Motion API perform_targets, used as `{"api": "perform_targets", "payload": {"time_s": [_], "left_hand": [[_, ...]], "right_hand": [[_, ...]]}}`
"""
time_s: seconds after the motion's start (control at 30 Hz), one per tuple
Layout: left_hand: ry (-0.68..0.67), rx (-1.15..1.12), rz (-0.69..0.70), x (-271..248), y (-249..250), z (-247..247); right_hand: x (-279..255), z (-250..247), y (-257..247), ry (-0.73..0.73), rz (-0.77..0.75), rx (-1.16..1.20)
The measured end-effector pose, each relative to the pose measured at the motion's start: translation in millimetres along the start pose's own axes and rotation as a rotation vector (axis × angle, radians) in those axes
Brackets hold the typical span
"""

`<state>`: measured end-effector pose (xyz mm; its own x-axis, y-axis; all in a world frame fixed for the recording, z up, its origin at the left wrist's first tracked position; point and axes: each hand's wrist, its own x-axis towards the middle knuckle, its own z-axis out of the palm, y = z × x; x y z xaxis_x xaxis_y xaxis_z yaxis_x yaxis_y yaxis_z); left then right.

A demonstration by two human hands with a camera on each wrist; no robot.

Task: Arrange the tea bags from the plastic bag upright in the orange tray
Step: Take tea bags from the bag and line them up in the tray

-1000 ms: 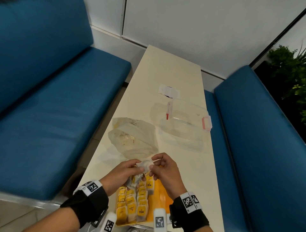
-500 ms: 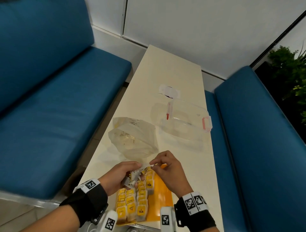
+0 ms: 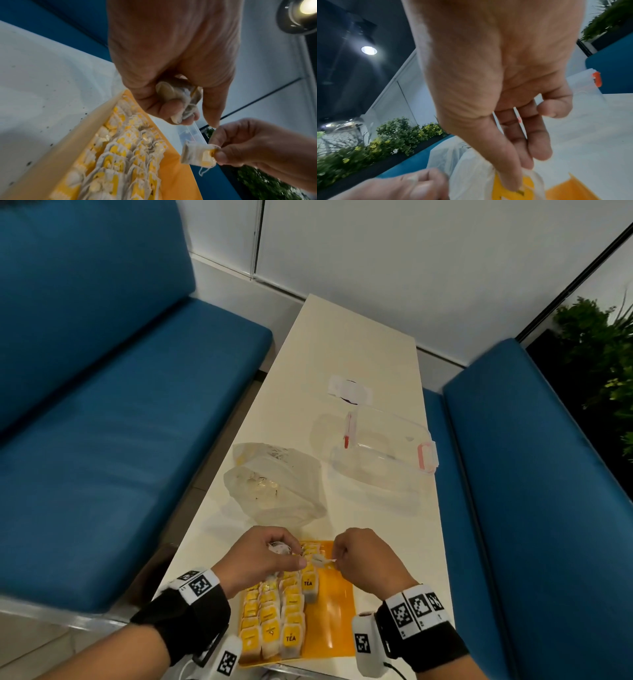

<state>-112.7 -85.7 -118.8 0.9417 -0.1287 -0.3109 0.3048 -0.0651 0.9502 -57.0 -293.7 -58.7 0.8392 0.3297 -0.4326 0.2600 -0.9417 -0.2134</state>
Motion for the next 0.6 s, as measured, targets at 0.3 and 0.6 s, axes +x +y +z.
{"api": "perform_targets", "payload": {"time_s": [0.3, 0.6], "left_hand": [[-0.040, 0.244, 0.120, 2.6, 2.6, 13.2], [0.032, -0.052, 0.021, -0.7, 2.5, 4.9]], "right_hand": [[-4.2, -3.2, -21.7, 0.049, -0.184, 0.151], [-9.3, 17.1, -17.0, 0.083, 0.000, 1.020]]}}
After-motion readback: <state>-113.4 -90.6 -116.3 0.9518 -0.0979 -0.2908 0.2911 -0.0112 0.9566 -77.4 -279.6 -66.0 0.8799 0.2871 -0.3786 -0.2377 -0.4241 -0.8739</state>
